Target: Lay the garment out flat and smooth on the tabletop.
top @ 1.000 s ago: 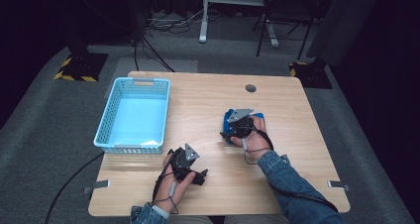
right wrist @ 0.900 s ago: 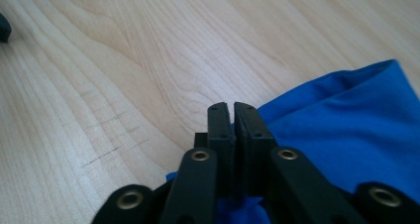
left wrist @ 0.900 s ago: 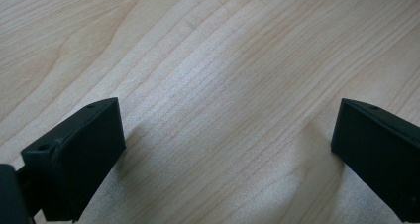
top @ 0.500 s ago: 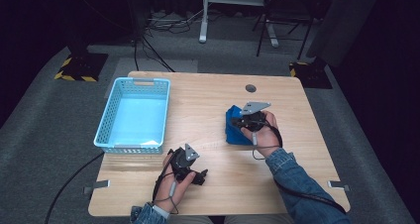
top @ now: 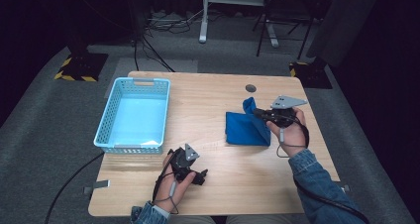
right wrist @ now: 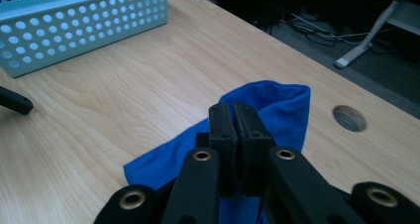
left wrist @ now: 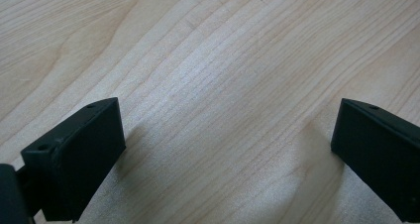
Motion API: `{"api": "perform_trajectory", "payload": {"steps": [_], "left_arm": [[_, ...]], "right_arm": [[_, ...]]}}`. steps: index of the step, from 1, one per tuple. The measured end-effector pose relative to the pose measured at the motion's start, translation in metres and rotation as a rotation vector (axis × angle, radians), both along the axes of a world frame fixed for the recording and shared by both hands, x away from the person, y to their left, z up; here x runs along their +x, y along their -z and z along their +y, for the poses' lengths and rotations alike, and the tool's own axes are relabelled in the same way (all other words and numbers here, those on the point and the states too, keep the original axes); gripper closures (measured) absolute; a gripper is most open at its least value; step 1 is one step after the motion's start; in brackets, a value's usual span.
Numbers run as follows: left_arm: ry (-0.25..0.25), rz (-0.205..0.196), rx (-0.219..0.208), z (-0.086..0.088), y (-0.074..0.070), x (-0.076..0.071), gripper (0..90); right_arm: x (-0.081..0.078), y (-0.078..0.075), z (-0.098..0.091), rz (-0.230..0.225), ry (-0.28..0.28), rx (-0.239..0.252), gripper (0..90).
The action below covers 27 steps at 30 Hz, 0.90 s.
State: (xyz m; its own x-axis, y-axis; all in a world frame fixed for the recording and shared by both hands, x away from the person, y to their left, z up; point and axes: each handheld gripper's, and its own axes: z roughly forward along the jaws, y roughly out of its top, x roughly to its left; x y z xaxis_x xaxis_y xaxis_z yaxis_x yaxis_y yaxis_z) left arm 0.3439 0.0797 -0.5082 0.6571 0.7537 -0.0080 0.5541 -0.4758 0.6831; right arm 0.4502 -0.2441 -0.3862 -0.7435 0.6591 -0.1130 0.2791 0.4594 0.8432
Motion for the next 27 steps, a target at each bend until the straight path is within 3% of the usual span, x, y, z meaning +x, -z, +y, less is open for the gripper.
{"api": "perform_trajectory", "payload": {"steps": [5, 14, 16, 17, 19, 20, 21, 23, 27], "left_arm": [[0.0, 0.0, 0.0, 0.0, 0.0, 0.0, 0.1], [0.0, 0.0, 0.0, 0.0, 0.0, 0.0, 0.1], [0.0, 0.001, 0.001, 0.0, 0.0, 0.0, 0.2], [0.0, 0.0, 0.001, 0.0, 0.0, 0.0, 0.2], [-0.001, 0.0, 0.001, 0.0, 0.0, 0.0, 0.2], [-0.001, 0.001, 0.0, 0.0, 0.0, 0.0, 0.2], [0.0, 0.0, 0.0, 0.0, 0.0, 0.0, 0.2], [0.009, 0.0, -0.002, -0.001, 0.0, 0.001, 0.5], [-0.001, 0.005, -0.003, -0.003, -0.003, 0.004, 2.3]], "right_arm": [[-0.007, -0.003, -0.035, -0.011, 0.061, 0.038, 86.5], [-0.018, 0.0, -0.079, -0.014, 0.138, 0.067, 83.8], [-0.023, 0.005, -0.101, -0.025, 0.216, 0.068, 53.0], [-0.023, 0.005, -0.101, -0.025, 0.216, 0.068, 53.0], [-0.027, 0.009, -0.12, -0.039, 0.282, 0.068, 35.3], [-0.034, 0.011, -0.138, -0.049, 0.329, 0.076, 27.3], [-0.034, 0.011, -0.138, -0.049, 0.329, 0.076, 27.3], [-0.045, 0.012, -0.16, -0.063, 0.368, 0.09, 25.2], [-0.05, 0.016, -0.172, -0.057, 0.377, 0.085, 25.2]]}}
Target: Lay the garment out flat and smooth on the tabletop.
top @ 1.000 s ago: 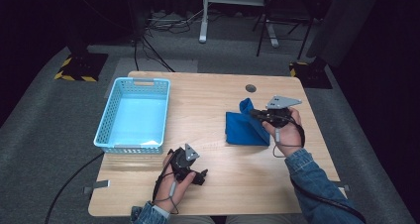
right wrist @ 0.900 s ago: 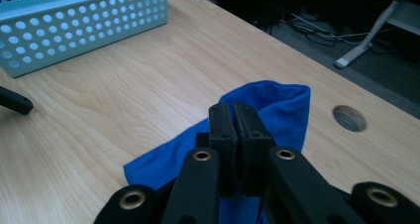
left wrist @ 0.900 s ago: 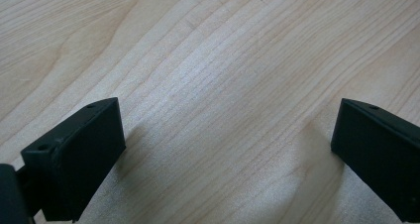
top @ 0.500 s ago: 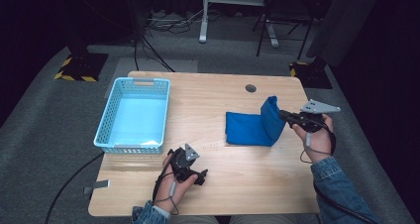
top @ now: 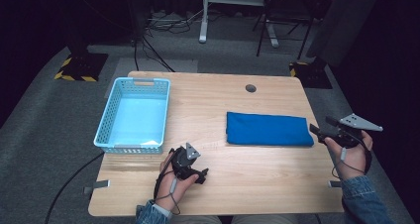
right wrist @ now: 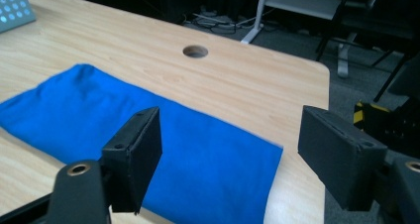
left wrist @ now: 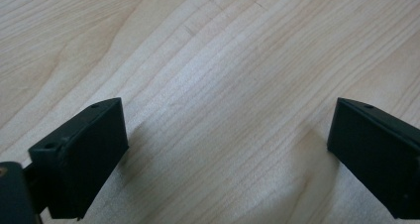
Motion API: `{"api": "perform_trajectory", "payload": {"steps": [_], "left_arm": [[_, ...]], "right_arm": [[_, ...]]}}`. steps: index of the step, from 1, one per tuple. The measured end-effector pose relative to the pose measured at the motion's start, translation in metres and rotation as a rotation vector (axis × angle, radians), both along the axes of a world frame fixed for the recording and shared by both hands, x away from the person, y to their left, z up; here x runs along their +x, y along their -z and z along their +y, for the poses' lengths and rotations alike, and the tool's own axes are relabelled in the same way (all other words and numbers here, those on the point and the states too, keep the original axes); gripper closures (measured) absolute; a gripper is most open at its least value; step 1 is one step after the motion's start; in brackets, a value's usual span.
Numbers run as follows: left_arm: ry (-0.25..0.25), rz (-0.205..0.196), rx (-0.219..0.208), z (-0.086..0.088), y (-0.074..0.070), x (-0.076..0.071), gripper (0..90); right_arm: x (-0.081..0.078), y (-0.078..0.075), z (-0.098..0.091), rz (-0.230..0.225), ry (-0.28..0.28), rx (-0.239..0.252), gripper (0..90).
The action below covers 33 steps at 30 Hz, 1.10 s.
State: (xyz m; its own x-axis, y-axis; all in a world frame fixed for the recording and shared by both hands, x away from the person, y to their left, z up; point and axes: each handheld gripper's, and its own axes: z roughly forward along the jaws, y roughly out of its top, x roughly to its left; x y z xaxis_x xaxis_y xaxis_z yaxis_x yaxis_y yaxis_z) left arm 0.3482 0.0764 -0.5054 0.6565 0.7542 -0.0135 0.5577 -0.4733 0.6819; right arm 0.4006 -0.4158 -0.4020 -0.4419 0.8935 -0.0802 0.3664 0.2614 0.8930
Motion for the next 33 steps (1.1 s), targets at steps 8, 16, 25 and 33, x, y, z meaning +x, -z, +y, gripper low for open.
{"api": "perform_trajectory", "payload": {"steps": [8, 16, 25, 33], "left_arm": [[0.002, -0.058, -0.028, -0.009, -0.019, 0.006, 5.4], [0.027, -0.099, -0.046, -0.036, -0.038, 0.024, 15.4], [0.026, -0.102, -0.047, -0.068, -0.039, 0.053, 21.5], [0.06, -0.113, -0.016, -0.09, -0.024, 0.072, 33.0]], "right_arm": [[0.003, 0.013, -0.004, 0.023, -0.023, 0.017, 25.2], [0.011, 0.021, -0.009, 0.051, -0.067, 0.01, 25.2], [0.019, 0.042, -0.027, 0.103, -0.091, 0.018, 25.2], [0.024, 0.064, -0.039, 0.175, -0.092, 0.013, 25.2]]}}
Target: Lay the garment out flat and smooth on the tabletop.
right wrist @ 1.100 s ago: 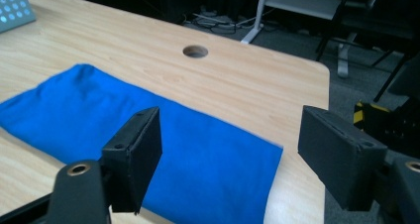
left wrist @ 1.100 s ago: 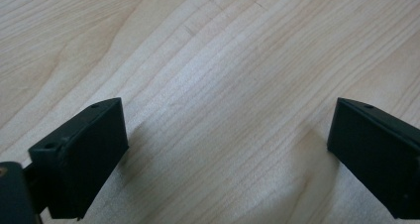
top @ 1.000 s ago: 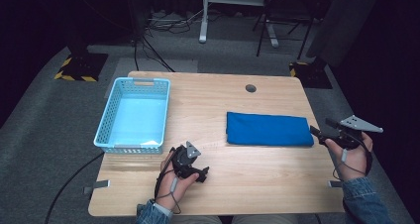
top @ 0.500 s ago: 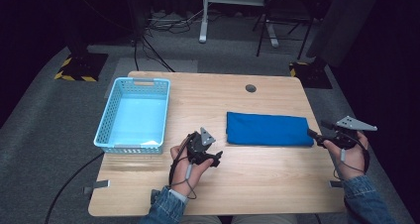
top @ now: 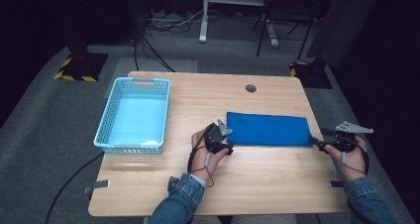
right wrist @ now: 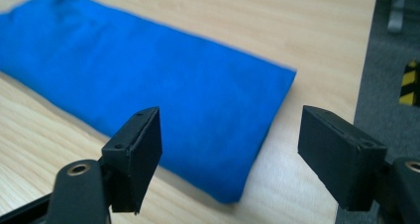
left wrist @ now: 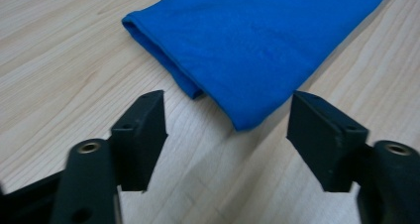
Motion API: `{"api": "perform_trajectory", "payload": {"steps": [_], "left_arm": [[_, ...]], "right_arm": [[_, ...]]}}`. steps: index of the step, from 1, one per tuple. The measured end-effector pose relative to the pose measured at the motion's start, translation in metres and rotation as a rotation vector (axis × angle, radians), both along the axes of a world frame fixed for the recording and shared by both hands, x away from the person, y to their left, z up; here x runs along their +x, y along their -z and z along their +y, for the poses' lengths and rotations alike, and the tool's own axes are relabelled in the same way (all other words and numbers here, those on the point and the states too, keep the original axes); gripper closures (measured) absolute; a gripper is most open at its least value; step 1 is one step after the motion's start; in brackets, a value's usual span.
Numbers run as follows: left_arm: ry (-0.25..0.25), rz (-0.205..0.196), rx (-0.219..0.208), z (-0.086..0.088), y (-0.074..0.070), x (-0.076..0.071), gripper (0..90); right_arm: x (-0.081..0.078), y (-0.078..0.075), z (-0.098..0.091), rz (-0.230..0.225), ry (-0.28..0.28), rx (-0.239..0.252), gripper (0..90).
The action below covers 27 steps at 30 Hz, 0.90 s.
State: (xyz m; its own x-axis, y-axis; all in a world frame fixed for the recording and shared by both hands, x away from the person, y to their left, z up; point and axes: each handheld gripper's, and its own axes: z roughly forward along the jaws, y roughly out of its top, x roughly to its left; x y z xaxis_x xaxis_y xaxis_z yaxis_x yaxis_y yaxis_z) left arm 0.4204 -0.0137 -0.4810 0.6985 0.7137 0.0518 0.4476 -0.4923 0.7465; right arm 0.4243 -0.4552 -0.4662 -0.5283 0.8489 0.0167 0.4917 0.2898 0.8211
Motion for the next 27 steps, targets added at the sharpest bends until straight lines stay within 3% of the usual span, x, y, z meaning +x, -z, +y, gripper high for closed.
{"api": "perform_trajectory", "payload": {"steps": [1, 3, 6, 9, 11, 14, 20, 27], "left_arm": [[0.009, 0.007, 0.002, -0.005, 0.004, 0.006, 35.2], [0.017, 0.008, 0.01, -0.008, 0.005, 0.008, 38.8], [0.042, 0.032, 0.045, -0.017, 0.009, 0.011, 55.2], [0.061, 0.066, 0.047, -0.021, 0.01, 0.013, 70.8], [0.064, 0.08, 0.037, -0.021, 0.009, 0.011, 79.9], [0.077, 0.086, 0.045, -0.019, 0.007, 0.006, 82.6], [0.102, 0.06, 0.049, -0.009, -0.004, -0.019, 83.0], [0.15, 0.063, -0.006, 0.013, -0.019, -0.07, 82.5]], "right_arm": [[0.002, 0.008, -0.002, 0.032, -0.007, -0.002, 25.3], [0.003, 0.011, -0.003, 0.047, -0.012, -0.006, 25.6], [0.005, 0.019, -0.006, 0.082, -0.025, -0.021, 31.3], [0.007, 0.024, -0.007, 0.119, -0.081, -0.077, 54.2], [0.007, 0.026, -0.006, 0.129, -0.11, -0.082, 69.8], [0.002, 0.023, -0.004, 0.118, -0.117, -0.099, 84.3], [-0.015, 0.011, 0.002, 0.093, -0.143, -0.105, 86.2], [-0.059, 0.0, 0.011, 0.056, -0.193, -0.074, 86.4]]}}
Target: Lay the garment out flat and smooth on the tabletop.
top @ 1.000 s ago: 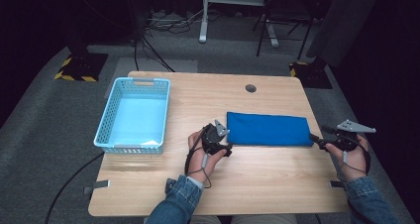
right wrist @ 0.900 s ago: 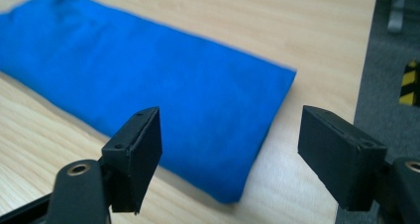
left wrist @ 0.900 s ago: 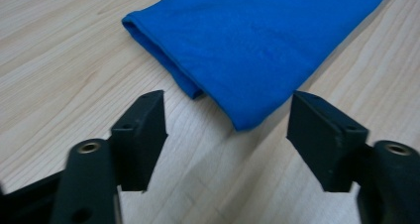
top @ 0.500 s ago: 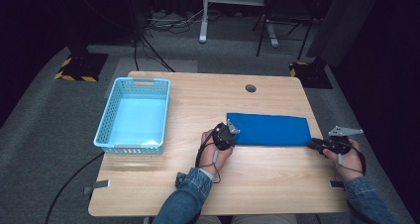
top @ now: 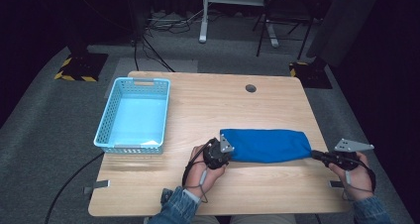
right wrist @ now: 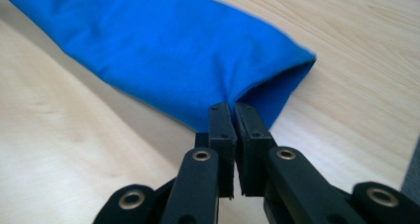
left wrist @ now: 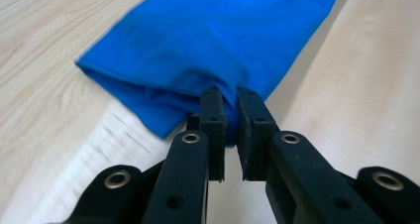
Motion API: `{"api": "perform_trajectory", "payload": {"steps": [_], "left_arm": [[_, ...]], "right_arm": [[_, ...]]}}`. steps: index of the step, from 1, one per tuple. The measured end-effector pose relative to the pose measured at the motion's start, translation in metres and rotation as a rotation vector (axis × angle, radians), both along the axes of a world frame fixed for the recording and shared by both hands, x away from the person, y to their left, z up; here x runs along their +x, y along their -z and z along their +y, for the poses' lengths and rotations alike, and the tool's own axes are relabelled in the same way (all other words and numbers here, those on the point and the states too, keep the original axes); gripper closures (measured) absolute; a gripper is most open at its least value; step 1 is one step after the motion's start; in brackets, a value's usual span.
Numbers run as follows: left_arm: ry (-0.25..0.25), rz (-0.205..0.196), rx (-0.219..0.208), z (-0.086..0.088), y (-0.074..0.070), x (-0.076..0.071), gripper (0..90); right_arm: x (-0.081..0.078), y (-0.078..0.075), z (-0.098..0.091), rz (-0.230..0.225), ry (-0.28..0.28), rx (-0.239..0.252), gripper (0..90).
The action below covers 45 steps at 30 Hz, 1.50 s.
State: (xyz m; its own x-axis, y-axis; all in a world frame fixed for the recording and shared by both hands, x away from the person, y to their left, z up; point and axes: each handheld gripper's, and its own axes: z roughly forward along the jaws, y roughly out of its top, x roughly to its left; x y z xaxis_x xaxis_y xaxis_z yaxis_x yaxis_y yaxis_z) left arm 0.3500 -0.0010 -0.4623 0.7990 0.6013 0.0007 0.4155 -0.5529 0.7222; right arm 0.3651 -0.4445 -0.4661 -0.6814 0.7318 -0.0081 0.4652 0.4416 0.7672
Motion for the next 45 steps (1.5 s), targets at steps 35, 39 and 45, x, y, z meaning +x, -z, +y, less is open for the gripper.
{"api": "perform_trajectory", "payload": {"steps": [35, 39, 45], "left_arm": [[-0.173, -0.002, -0.069, 0.03, 0.011, 0.023, 29.4], [-0.11, -0.043, -0.005, 0.013, 0.022, 0.028, 44.1], [-0.098, -0.035, 0.03, 0.005, 0.016, 0.029, 85.2]], "right_arm": [[0.015, 0.012, 0.036, -0.028, -0.007, 0.087, 30.9], [0.012, 0.028, 0.043, 0.055, -0.083, 0.034, 50.0], [0.007, 0.019, 0.048, 0.057, -0.11, 0.015, 83.7]]}}
